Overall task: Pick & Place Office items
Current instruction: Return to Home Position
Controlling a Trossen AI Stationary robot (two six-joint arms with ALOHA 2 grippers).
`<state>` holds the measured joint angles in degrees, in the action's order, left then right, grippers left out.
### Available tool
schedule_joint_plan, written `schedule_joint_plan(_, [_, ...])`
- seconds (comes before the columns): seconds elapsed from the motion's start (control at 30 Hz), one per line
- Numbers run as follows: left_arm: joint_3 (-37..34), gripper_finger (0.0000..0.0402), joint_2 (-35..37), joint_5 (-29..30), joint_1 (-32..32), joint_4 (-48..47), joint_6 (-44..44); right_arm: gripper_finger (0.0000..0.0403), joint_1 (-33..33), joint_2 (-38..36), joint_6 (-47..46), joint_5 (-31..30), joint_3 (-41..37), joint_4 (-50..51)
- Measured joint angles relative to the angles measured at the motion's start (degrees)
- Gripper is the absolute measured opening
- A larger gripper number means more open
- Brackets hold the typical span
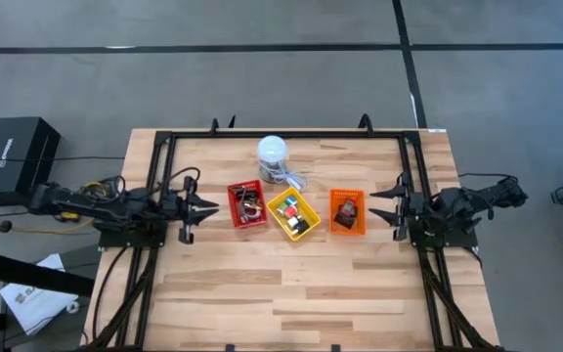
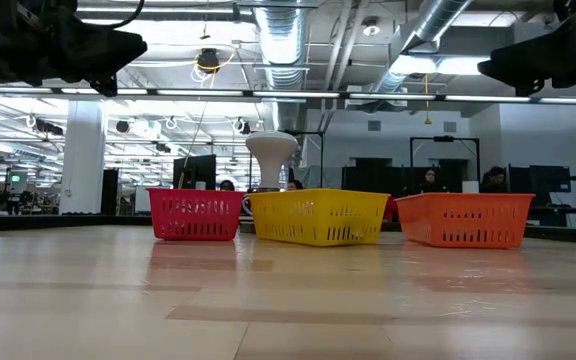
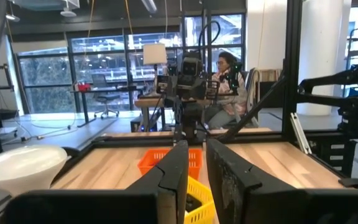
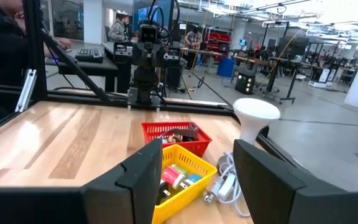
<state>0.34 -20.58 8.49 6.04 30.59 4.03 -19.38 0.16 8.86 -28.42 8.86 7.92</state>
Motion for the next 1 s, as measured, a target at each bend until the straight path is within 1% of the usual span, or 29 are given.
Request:
schedule_joint_plan(0.6, [0.00, 0.0056, -0.66, 0.00, 0.00, 0.43, 0.00, 0.0188, 0.00, -0.01, 0.15, -0.05, -0.04, 1.14])
schedule_joint_plan(0.77, [0.00, 0.0057, -0.66, 0.00, -0.01, 0.46, 0.00, 0.0188, 0.00, 0.00, -7.43, 0.08, -0.02, 1.30])
schedule_joint_plan(0.83, [0.00, 0.0058, -0.66, 0.00, 0.00, 0.48, -0.01, 0.0188, -0.09, -0.02, -9.20, 2.93, -0.02, 3.05])
schedule_joint_plan(0.9, [0.00, 0.0058, -0.66, 0.00, -0.01, 0.48, 0.00, 0.0188, -0.11, -0.02, -9.36, 9.00, -0.07, 4.60])
schedule_joint_plan(1.0, [0.00, 0.0056, -0.66, 0.00, 0.00, 0.50, -0.02, 0.0188, -0.15, -0.02, -9.13, 17.48, -0.06, 3.99])
